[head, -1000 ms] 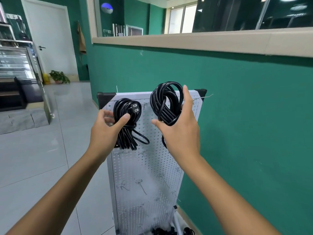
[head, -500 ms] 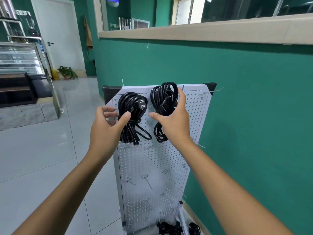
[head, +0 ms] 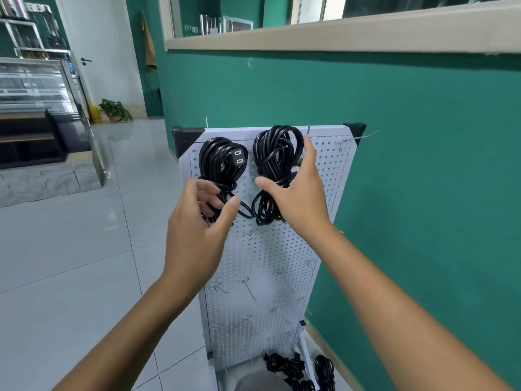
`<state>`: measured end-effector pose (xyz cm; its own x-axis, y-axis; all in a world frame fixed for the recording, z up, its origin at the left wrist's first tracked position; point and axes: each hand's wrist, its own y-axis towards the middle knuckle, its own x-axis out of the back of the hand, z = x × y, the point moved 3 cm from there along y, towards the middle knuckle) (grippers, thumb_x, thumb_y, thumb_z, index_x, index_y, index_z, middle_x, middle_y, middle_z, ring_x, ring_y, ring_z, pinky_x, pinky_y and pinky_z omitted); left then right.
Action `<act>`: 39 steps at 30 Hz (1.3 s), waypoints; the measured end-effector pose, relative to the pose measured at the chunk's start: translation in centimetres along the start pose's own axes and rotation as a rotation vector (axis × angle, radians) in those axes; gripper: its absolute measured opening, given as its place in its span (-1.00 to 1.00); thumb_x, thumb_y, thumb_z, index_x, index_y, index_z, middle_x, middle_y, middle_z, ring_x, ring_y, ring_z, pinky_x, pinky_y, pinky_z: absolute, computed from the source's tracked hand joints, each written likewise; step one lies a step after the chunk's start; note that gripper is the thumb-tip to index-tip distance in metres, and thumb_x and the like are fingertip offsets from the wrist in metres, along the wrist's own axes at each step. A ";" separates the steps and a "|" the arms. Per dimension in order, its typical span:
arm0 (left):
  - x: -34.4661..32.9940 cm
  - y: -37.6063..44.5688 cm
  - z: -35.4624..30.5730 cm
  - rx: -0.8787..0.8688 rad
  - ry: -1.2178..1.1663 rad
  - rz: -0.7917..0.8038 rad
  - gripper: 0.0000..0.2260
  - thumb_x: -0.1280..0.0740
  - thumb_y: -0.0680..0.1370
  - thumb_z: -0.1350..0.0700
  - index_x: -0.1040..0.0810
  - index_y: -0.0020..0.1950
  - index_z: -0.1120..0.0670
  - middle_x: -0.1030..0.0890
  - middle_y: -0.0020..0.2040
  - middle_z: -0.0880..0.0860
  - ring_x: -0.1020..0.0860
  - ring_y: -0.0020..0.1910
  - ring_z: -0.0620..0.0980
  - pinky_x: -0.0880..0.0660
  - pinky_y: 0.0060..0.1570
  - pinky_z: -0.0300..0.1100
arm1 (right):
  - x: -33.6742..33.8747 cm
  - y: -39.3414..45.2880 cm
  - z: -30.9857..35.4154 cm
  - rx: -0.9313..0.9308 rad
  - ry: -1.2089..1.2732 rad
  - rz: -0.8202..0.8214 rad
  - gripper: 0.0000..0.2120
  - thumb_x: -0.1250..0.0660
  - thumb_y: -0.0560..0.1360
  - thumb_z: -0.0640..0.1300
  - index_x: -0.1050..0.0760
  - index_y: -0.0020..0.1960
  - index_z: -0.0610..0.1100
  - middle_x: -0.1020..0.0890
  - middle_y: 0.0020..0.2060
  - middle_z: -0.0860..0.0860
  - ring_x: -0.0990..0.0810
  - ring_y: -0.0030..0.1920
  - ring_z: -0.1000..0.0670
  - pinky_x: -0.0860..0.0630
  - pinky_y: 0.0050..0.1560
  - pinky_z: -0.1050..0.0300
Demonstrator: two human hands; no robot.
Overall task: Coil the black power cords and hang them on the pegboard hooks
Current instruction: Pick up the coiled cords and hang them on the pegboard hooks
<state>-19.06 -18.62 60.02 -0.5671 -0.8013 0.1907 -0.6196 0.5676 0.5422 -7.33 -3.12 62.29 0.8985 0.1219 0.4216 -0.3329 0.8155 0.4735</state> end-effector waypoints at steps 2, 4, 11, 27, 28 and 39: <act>-0.4 -0.2 -0.1 0.006 -0.007 0.019 -0.80 -0.44 0.58 -0.04 -0.47 0.06 -0.02 -0.57 -0.13 -0.03 -0.51 -0.18 -0.07 -0.47 -0.19 -0.17 | 0.3 -0.2 0.0 0.004 -0.020 0.015 0.06 -0.55 0.42 0.15 0.13 0.63 0.14 -0.30 0.57 0.01 -0.34 0.51 -0.03 -0.39 0.45 -0.12; -0.7 -0.4 -0.3 0.011 -0.007 0.036 -0.82 -0.43 0.59 -0.04 -0.49 0.05 -0.01 -0.58 -0.16 -0.06 -0.52 -0.20 -0.09 -0.45 -0.22 -0.23 | 0.5 -0.3 -0.1 -0.001 -0.040 0.021 0.07 -0.55 0.42 0.18 0.15 0.63 0.16 -0.33 0.55 0.00 -0.40 0.46 -0.03 -0.43 0.41 -0.16; -1.8 -0.9 -0.2 0.045 -0.002 0.096 -0.88 -0.40 0.62 -0.04 -0.51 -0.01 -0.03 -0.62 -0.19 -0.05 -0.57 -0.19 -0.13 -0.47 -0.21 -0.17 | 1.9 -1.1 -0.3 0.036 -0.100 -0.020 -0.19 -0.40 0.51 0.26 -0.05 0.59 0.11 -0.50 0.30 0.12 -0.53 0.21 0.07 -0.51 0.21 -0.03; -13.4 -8.9 8.9 0.135 0.105 0.552 -0.88 -0.36 0.63 -0.05 -0.49 -0.02 -0.04 -0.66 -0.22 0.02 -0.61 -0.22 0.03 -0.55 -0.16 0.02 | 9.1 -10.7 -16.6 -0.052 -0.368 0.053 -0.79 -0.40 0.58 -0.07 -0.51 0.19 -0.03 -0.61 0.03 0.11 -0.58 -0.03 0.06 -0.45 0.01 0.17; -14.7 -9.6 10.1 0.156 0.118 0.595 -0.88 -0.36 0.63 -0.04 -0.49 -0.02 -0.04 -0.66 -0.23 0.04 -0.61 -0.23 0.06 -0.54 -0.17 0.02 | 9.4 -11.7 -18.6 -0.085 -0.379 0.075 -0.80 -0.40 0.58 -0.08 -0.51 0.19 -0.02 -0.61 0.03 0.12 -0.58 -0.03 0.06 -0.46 0.02 0.16; -29.8 -18.7 28.7 0.122 0.405 1.246 -0.92 -0.35 0.63 0.08 -0.46 0.01 0.00 -0.63 -0.18 -0.02 -0.60 -0.21 0.03 -0.58 -0.09 -0.02 | 6.1 -22.0 -43.2 -0.515 -0.441 0.393 -0.73 -0.39 0.59 -0.08 -0.51 0.27 -0.06 -0.58 0.01 0.14 -0.57 -0.05 0.03 -0.52 0.14 0.02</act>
<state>-6.15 0.04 20.75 -0.6014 0.2810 0.7479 0.1403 0.9587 -0.2474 17.87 4.10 21.07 0.5096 0.3078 0.8035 -0.3310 0.9321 -0.1471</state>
